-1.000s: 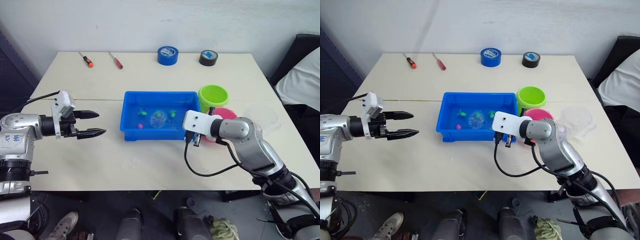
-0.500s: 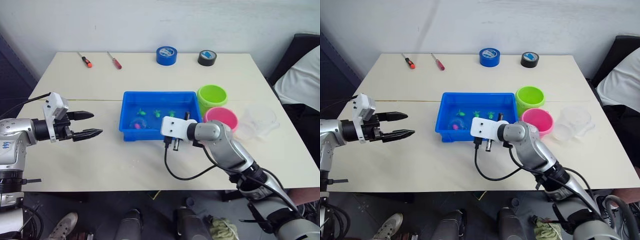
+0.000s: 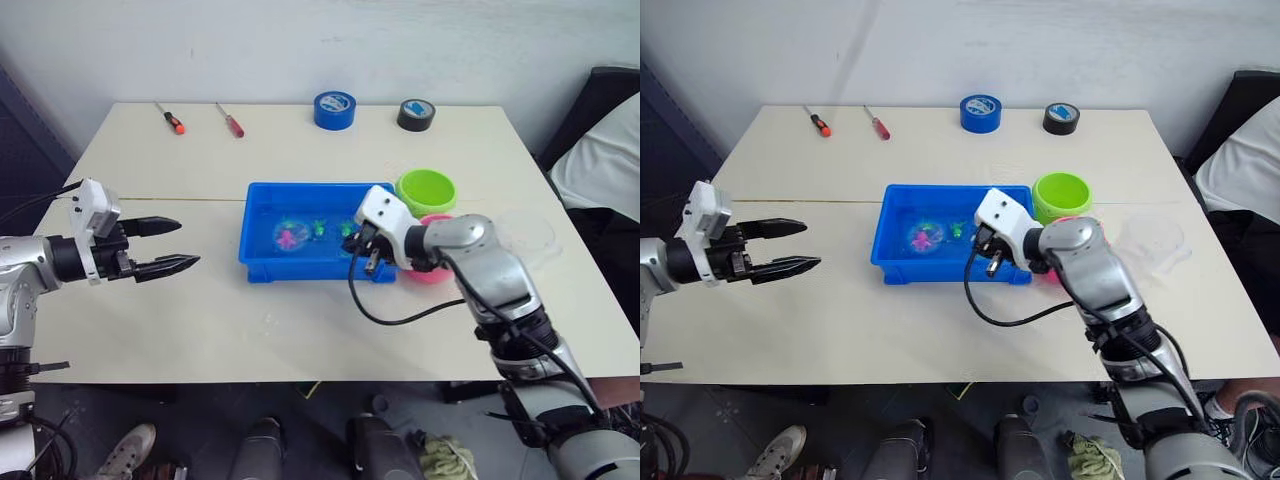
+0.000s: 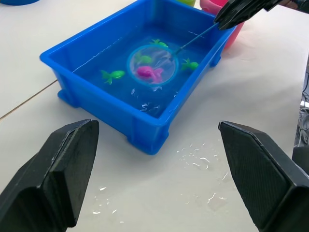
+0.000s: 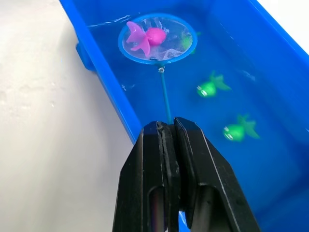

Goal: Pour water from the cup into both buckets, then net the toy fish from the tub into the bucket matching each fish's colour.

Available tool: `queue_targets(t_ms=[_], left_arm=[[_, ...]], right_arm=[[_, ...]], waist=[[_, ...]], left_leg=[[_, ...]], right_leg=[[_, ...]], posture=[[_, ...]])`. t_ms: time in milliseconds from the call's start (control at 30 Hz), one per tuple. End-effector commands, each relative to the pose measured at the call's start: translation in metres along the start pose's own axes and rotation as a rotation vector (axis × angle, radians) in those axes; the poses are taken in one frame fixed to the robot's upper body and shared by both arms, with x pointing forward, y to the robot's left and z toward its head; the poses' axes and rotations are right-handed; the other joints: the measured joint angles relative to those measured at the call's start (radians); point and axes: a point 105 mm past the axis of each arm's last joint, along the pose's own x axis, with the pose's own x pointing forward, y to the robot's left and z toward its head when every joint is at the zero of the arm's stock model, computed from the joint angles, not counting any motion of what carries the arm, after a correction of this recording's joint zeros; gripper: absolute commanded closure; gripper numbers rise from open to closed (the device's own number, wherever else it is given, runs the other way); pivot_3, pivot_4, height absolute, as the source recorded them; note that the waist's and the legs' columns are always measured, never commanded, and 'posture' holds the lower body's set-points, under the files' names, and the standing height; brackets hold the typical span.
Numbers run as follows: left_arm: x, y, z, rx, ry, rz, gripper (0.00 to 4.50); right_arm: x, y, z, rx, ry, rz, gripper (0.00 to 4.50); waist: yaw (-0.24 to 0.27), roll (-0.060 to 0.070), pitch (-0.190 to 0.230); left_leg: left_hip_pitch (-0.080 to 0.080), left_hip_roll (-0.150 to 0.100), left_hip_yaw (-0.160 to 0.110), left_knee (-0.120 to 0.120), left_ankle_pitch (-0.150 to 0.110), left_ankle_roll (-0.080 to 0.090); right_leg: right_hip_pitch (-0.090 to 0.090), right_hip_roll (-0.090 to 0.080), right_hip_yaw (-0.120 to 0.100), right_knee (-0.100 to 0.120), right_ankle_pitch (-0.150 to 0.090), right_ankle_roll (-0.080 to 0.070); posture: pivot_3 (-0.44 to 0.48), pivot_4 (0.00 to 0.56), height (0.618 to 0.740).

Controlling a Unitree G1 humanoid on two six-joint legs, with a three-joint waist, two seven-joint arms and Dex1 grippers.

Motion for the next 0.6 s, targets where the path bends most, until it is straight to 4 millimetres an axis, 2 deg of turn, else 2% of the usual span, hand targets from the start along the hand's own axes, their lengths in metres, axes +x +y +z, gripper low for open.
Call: queue_targets(t_ms=[33,200,300,533,600], left_arm=[[-0.008,-0.003,0.018,0.061,-0.03,0.001,0.19],[-0.005,-0.005,0.018,0.067,-0.028,-0.007,0.19],[0.002,-0.007,0.022,0.076,-0.042,-0.032,0.19],[0.038,-0.015,0.043,0.12,-0.115,-0.16,0.19],[0.047,-0.017,0.047,0.129,-0.127,-0.201,0.19]], right_arm=[[-0.011,-0.002,0.012,-0.021,-0.046,-0.004,4.5],[-0.012,-0.003,0.011,0.003,-0.055,-0.005,4.5],[-0.022,-0.01,0.01,0.037,-0.073,-0.029,4.5],[-0.084,-0.029,0.008,0.064,-0.115,-0.129,4.5],[-0.109,-0.034,0.008,0.068,-0.116,-0.177,4.5]], waist=[[0.0,0.0,0.0],[-0.003,0.0,0.0],[0.0,0.0,0.0],[0.02,0.0,0.0],[0.019,0.0,0.0]], left_leg=[[0.0,0.0,0.0,-0.001,0.0,0.0],[0.0,0.0,0.001,-0.002,0.0,0.0],[0.0,0.0,0.001,-0.002,0.0,0.0],[-0.002,-0.004,0.0,-0.002,-0.001,0.002],[-0.002,-0.004,0.001,-0.002,-0.001,0.003]], right_leg=[[0.0,0.0,0.0,-0.001,0.0,0.0],[0.0,0.0,0.0,-0.002,0.0,0.0],[0.0,0.0,0.0,-0.002,0.0,0.0],[0.001,0.002,0.0,-0.004,0.0,0.0],[0.001,0.002,0.0,-0.005,0.0,0.0]], posture=[[0.0,0.15,0.734],[0.0,0.15,0.734],[0.0,0.15,0.734],[0.0,0.15,0.734],[0.0,0.15,0.734]])
